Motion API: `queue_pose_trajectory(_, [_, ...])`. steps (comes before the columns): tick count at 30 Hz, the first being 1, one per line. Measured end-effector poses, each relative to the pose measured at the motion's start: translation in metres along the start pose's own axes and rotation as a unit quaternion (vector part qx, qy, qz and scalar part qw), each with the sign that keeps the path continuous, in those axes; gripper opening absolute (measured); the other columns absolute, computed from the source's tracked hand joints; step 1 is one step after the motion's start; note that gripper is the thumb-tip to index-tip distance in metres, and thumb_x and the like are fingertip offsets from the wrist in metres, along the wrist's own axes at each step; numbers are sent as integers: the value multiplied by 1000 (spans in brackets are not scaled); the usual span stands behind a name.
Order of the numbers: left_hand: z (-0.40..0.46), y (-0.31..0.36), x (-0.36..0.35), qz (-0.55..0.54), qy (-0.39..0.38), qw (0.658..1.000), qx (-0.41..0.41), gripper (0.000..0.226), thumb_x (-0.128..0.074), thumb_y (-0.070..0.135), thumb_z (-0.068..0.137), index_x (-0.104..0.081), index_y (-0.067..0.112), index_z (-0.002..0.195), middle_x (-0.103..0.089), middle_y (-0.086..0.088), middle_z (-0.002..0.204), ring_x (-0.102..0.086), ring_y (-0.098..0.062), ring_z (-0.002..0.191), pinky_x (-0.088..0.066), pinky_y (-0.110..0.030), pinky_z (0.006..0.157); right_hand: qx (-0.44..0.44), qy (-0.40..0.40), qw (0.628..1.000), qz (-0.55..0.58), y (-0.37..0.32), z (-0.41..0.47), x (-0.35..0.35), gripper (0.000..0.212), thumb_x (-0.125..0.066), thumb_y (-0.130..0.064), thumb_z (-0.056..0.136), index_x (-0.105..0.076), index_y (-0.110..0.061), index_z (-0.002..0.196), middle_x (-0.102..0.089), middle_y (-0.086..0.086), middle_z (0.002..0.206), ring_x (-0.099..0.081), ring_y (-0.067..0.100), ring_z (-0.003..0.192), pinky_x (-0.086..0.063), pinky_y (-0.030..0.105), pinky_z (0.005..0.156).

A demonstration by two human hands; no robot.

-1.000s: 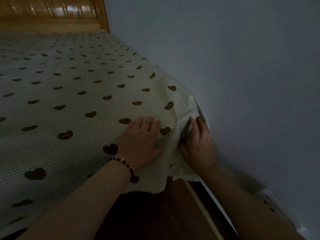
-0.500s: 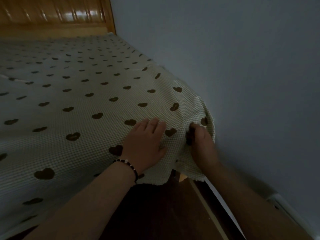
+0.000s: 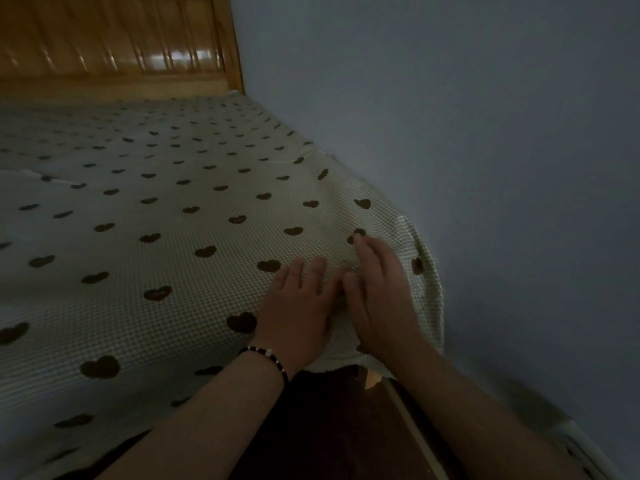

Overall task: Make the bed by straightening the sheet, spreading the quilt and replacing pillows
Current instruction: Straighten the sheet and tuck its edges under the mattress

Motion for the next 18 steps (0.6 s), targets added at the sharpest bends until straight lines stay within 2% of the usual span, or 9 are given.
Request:
queue_pose_trajectory(2, [0, 0, -2, -4, -6, 1000, -8, 75, -56, 39, 90, -19, 22, 153, -27, -9, 157, -29, -37, 142, -13, -45, 117, 43, -67, 997, -16, -4, 17, -18, 43, -34, -32, 104, -56, -11, 136, -58, 8, 134, -51, 20, 125, -36, 39, 111])
queue_pose_trajectory(3, [0, -1, -2, -6, -9, 1000, -14, 76, -62, 35, 87, -26, 19, 152, -32, -9, 155, -34, -37, 139, -18, -45, 116, 64, -102, 991, -57, 1, 22, -28, 42, -33, -32, 103, -63, -12, 126, -64, 7, 125, -58, 22, 116, -43, 45, 105])
queue_pose_trajectory(5, [-1, -5, 2, -21, -4, 1000, -22, 80, -76, 31, 74, -41, 18, 145, -47, -6, 146, -50, -34, 128, -32, -43, 108, 74, -147, 974, -156, 23, 34, -40, 31, -46, -29, 97, -68, -10, 109, -69, 10, 115, -65, 28, 106, -53, 48, 89])
queue_pose_trajectory(6, [-2, -7, 3, -30, -1, 999, -26, 81, -78, 31, 71, -44, 18, 144, -50, -4, 144, -53, -31, 126, -34, -41, 106, 38, -159, 969, -185, 37, 39, -41, 32, -50, -30, 94, -68, -9, 111, -69, 11, 118, -64, 30, 111, -52, 49, 89])
queue_pose_trajectory(7, [-3, -12, 4, -45, 3, 998, -31, 80, -76, 32, 73, -43, 18, 144, -48, -3, 145, -51, -29, 128, -31, -39, 107, -13, -167, 967, -190, 46, 44, -42, 40, -45, -35, 94, -67, -11, 117, -66, 10, 126, -60, 28, 119, -49, 49, 96])
queue_pose_trajectory(9, [-5, -15, 5, -66, 3, 996, -51, 77, -65, 33, 83, -30, 20, 151, -35, -1, 154, -37, -26, 140, -19, -37, 113, -106, -161, 962, -196, 60, 50, -38, 58, -30, -42, 94, -59, -13, 134, -56, 7, 142, -49, 25, 133, -37, 46, 111])
queue_pose_trajectory(11, [-9, -23, 6, -69, -11, 996, -50, 75, -54, 37, 92, -14, 25, 154, -17, 4, 161, -19, -22, 147, -8, -36, 117, -159, -167, 948, -221, 58, 55, -37, 61, -28, -42, 97, -44, -13, 148, -41, 6, 155, -33, 23, 145, -22, 43, 119])
queue_pose_trajectory(13, [-13, -27, 9, -66, -29, 996, -46, 73, -47, 45, 95, -6, 32, 154, -10, 8, 162, -13, -22, 148, -7, -39, 119, -204, -188, 934, -226, 61, 56, -33, 64, -28, -42, 99, -31, -10, 154, -29, 8, 161, -21, 23, 150, -12, 41, 123])
queue_pose_trajectory(18, [-36, -57, 19, -71, -83, 993, -41, 68, -35, 62, 95, -4, 41, 151, -9, 10, 162, -11, -22, 148, -11, -43, 119, -294, -249, 895, -224, 51, 58, -25, 69, -26, -41, 98, -15, -5, 156, -13, 14, 164, -7, 30, 152, -5, 50, 123])
Point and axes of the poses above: each hand's wrist, its own z-axis towards the middle knuckle, its own x-axis out of the back of the hand, y = z × x, the point moved 5 cm from there along z, towards the middle knuckle
